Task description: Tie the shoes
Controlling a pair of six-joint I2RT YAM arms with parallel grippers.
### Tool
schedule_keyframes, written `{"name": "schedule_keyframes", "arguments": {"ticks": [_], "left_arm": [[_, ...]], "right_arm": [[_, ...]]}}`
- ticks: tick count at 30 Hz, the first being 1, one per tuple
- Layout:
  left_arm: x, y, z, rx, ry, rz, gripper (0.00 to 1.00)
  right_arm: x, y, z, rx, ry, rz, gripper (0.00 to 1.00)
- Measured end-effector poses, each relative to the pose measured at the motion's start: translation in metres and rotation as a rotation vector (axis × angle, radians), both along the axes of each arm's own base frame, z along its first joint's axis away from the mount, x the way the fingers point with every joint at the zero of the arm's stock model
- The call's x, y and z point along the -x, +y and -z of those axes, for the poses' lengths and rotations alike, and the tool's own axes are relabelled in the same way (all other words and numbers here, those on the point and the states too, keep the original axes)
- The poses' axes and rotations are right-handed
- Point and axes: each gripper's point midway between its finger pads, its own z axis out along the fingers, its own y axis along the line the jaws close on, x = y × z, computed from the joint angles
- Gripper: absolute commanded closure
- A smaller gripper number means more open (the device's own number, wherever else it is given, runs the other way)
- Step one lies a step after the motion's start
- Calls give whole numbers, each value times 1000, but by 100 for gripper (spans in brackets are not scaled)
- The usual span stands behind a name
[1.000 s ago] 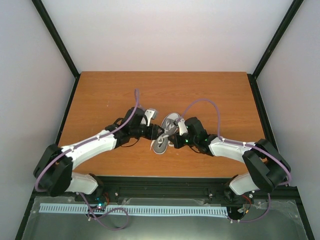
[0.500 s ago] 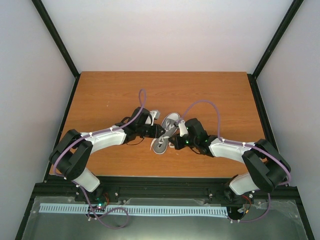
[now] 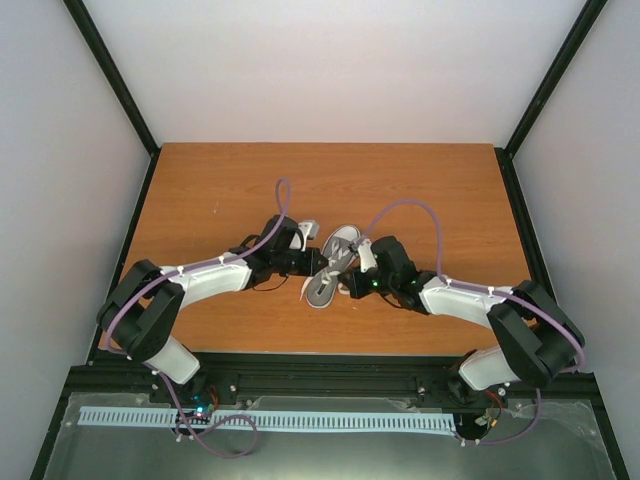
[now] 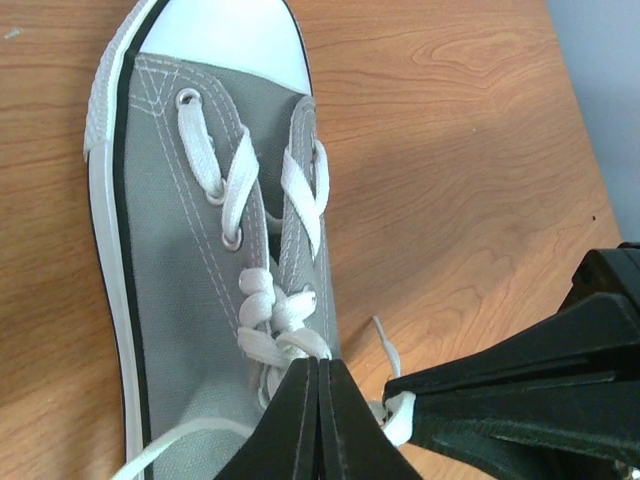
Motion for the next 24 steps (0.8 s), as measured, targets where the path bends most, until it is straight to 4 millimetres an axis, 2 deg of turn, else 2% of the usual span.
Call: {"name": "schedule_keyframes", "arguments": {"ticks": [11, 18, 24], "left_arm": [[7, 5, -7, 3, -72, 36, 99], [10, 3, -7, -1, -103, 86, 99], [11, 2, -8, -8, -122, 108, 99]], "right_arm": [[-4, -6, -5, 46, -19, 37, 97], [-15, 13, -21, 48, -71, 9, 97], [-16, 23, -16, 65, -73, -23, 97]]}}
